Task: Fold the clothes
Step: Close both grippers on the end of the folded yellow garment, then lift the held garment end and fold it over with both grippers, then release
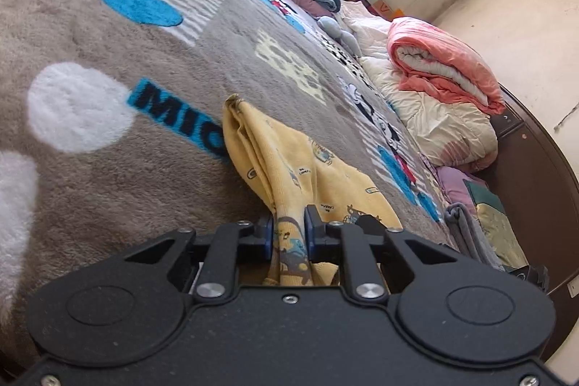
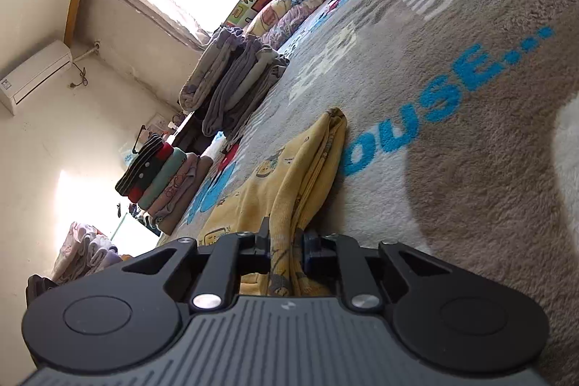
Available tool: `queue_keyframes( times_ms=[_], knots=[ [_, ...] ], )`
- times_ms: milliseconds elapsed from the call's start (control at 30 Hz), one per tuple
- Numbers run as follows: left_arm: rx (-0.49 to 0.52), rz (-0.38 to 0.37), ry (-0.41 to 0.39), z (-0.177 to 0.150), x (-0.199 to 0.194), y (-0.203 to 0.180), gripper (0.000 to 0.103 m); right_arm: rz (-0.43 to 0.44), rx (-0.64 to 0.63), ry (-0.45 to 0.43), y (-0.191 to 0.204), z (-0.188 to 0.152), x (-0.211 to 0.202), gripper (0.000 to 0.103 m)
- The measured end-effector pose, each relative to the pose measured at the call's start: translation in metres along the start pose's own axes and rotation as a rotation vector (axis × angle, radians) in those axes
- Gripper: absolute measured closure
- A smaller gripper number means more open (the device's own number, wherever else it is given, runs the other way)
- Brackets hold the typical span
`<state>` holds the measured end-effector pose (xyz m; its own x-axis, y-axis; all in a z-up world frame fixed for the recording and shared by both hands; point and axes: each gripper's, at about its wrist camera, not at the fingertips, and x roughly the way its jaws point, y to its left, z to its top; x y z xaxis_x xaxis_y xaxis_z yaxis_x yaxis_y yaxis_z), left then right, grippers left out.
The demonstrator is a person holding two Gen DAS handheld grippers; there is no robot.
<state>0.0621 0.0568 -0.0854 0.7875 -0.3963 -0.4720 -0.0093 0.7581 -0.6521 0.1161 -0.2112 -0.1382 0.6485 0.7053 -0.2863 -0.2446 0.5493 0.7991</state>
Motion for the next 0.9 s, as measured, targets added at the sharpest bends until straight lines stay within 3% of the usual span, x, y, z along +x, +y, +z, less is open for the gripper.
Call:
queue_keyframes(
  times_ms=[267,433,633,700,767,800,833,900],
  knots=[
    [0.107,-0.120,0.069,0.006,0.035,-0.057,0.089,0.075,0.016,-0.142,-0.006,0.027,-0.066,0.087],
    [0.196,-0.201,0.117,0.013,0.075,-0.113,0.089,0.039,0.005,-0.273,-0.025,0.047,-0.114,0.087],
    [0.216,-0.306,0.141,0.017,0.123,-0.163,0.089,0.004,0.001,-0.449,-0.054,0.075,-0.158,0.087],
    [0.208,-0.275,0.177,0.011,0.147,-0.166,0.088,-0.014,0.000,-0.483,-0.069,0.085,-0.167,0.087],
    [0.174,-0.190,0.265,-0.001,0.177,-0.152,0.073,-0.087,0.080,-0.456,-0.095,0.093,-0.163,0.079],
    [0.149,-0.153,0.303,-0.008,0.189,-0.143,0.062,-0.138,0.147,-0.434,-0.111,0.094,-0.158,0.059],
    [0.125,-0.154,0.300,-0.014,0.191,-0.135,0.063,-0.175,0.229,-0.439,-0.129,0.090,-0.156,0.049],
    [0.099,-0.200,0.250,-0.021,0.185,-0.125,0.062,-0.175,0.267,-0.451,-0.143,0.087,-0.154,0.064]
  ],
)
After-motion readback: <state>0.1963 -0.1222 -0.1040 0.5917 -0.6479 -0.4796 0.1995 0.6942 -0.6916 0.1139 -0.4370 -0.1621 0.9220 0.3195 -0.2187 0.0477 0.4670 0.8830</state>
